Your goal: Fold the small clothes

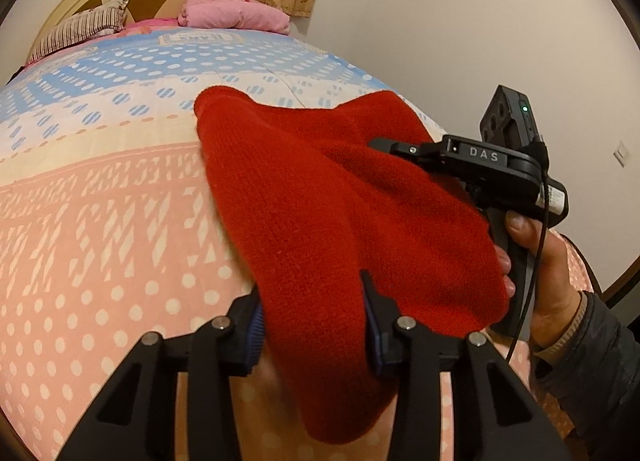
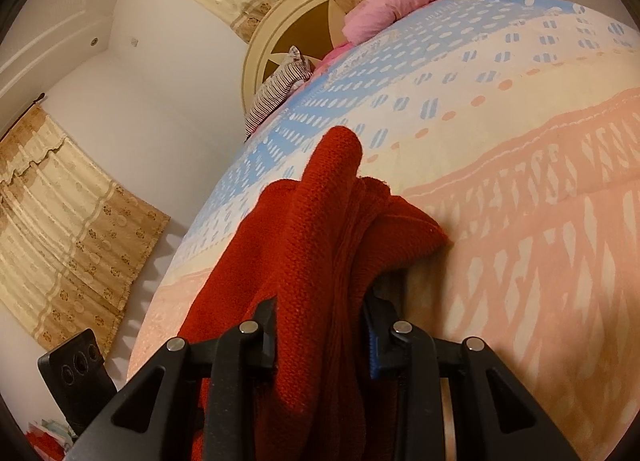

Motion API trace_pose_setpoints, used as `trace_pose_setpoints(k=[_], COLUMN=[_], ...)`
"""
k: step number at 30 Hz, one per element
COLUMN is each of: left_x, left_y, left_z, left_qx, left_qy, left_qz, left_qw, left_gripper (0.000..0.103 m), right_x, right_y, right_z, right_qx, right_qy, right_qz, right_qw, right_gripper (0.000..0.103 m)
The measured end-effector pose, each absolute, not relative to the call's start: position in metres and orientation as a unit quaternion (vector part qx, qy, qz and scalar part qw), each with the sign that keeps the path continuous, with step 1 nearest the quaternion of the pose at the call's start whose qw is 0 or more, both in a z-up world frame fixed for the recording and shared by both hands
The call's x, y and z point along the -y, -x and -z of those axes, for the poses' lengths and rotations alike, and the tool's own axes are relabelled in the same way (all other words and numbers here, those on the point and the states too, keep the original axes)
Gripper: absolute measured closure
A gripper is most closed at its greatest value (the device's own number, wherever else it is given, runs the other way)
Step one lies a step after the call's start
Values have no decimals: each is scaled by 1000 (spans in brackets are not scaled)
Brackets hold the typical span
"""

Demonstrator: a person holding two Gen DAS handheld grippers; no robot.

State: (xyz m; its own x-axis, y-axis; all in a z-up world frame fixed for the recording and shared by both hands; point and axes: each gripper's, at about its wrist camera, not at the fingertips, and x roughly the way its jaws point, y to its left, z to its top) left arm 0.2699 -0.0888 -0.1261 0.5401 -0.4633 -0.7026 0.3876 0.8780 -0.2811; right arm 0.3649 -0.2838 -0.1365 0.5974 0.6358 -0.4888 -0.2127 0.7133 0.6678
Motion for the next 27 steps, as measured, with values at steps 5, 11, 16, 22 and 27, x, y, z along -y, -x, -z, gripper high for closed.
trace_pose_setpoints(k=[5,11,16,22,27], left_x=[81,67,53,40,27], left_y=[-259,-245,-232,-218,-207], left_z=[121,114,104,96,93], left_qx=[-408,-402,-391,-380,-375], left_qy=[42,48,51,55,55], left_qz=[239,235,231,225,218], left_qw=[880,884,889,896,900], left_gripper=[61,62,62,63,63], right_x=[273,256,238,217,197], right_y=[-353,-342,-335,-328,-322], right_z=[128,123,120,117,116], right_qx=[-363,-361,-361,-362,-364], right_qy=[-270,-273,-278,-283,-284], right_qz=[-265,-288,-307,-328,-347], right_qw=[852,844,835,826,817], right_gripper=[73,73,74,74,74])
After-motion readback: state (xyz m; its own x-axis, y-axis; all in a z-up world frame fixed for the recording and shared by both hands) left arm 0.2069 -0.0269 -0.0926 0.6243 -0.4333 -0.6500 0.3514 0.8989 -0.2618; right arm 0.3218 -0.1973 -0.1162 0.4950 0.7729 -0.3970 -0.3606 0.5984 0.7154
